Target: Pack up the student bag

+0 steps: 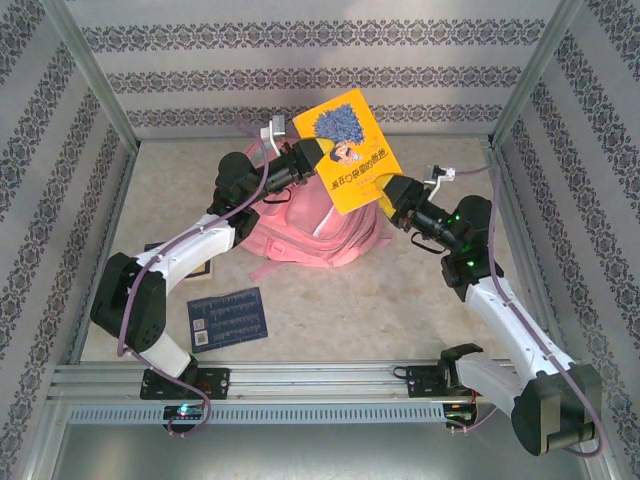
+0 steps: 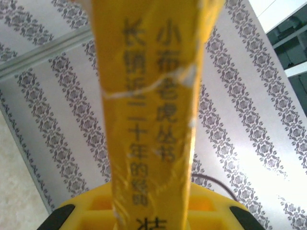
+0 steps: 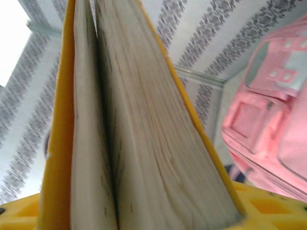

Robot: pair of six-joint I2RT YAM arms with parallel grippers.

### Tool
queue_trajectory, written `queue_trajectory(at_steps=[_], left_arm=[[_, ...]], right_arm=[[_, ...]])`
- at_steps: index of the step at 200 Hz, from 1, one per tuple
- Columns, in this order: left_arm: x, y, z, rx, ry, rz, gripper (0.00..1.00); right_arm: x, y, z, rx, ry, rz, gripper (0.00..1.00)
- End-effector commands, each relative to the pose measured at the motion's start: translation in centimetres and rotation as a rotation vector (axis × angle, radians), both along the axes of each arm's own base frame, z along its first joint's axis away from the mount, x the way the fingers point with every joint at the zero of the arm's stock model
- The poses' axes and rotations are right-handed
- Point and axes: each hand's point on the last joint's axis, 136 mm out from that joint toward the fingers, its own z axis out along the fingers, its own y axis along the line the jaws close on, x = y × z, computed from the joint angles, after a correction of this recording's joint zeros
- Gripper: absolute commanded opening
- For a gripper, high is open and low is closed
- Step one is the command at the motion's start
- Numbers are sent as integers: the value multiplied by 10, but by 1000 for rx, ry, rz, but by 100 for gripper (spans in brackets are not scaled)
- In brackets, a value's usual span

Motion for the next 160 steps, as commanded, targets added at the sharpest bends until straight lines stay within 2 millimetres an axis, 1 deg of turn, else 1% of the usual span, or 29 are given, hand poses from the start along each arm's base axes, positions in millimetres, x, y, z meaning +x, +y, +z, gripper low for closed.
queue_trajectory(at_steps=[1,19,38,56,74,92,116,131,160], left_arm=[[-3,12,43,-85,-108,51,0],[1,11,39,-95,-90,56,0],[4,9,39,-100,-82,57,0],[6,9,37,-97,-75,62,0],[8,9,33,-94,-62,68,0],[9,9,31,-87,-56,76,0],[13,9,27,-88,-44,83,0],[14,8,25,-87,-39,83,0],[13,5,21,-80,-33,72,0]], right_arm=[[9,-12,32,193,-61,-99,66],[15,-8,44,222,-85,-141,66],[20,4,59,212,-130,-161,66],[26,12,66,202,-172,-184,64],[28,13,64,164,-205,-251,57],[29,8,59,111,-219,-332,52],[30,-3,50,85,-205,-398,49],[31,-7,45,80,-195,-419,46],[36,-6,40,72,-182,-414,41]])
